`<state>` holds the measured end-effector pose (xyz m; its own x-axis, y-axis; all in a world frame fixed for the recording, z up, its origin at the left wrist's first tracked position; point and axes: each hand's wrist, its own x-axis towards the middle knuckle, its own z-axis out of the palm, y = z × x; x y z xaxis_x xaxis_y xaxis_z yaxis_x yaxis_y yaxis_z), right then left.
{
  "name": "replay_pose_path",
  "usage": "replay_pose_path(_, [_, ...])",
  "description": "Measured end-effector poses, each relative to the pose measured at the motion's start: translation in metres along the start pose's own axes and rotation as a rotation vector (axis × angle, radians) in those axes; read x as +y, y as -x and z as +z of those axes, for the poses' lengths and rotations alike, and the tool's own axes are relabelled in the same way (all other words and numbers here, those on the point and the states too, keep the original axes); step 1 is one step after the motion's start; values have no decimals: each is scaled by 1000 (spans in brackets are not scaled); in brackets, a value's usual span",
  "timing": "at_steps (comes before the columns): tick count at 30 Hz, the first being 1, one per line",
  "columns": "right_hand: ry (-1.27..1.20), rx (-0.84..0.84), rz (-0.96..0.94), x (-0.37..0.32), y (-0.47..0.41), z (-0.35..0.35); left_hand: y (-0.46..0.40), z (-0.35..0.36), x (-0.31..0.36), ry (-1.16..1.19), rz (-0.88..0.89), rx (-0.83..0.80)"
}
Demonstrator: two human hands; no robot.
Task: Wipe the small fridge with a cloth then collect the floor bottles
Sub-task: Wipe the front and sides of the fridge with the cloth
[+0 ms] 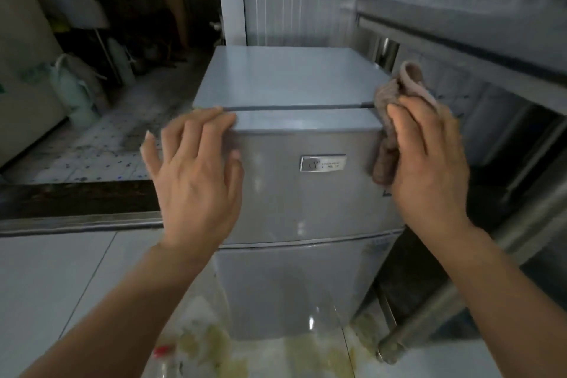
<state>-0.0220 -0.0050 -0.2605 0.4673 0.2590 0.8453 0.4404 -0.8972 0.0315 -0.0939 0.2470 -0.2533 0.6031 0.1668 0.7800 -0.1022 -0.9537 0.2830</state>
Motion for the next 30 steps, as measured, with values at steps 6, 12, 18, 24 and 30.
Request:
replay_pose_path(6, [22,181,24,-5,26,24,6,16,-2,-29,9,117])
replay_pose_path(12, [62,200,97,29,41,33,13,22,-6,-65,73,176])
replay_pose_path(18, [-81,226,244,37,38,27,16,26,-5,-60,75,195])
replay_pose_path(24, [-30,271,183,26,38,28,16,27,-3,-51,58,182])
replay_pose_path(30, [6,262,-212,-45,49,56,15,25,-3,-39,71,180])
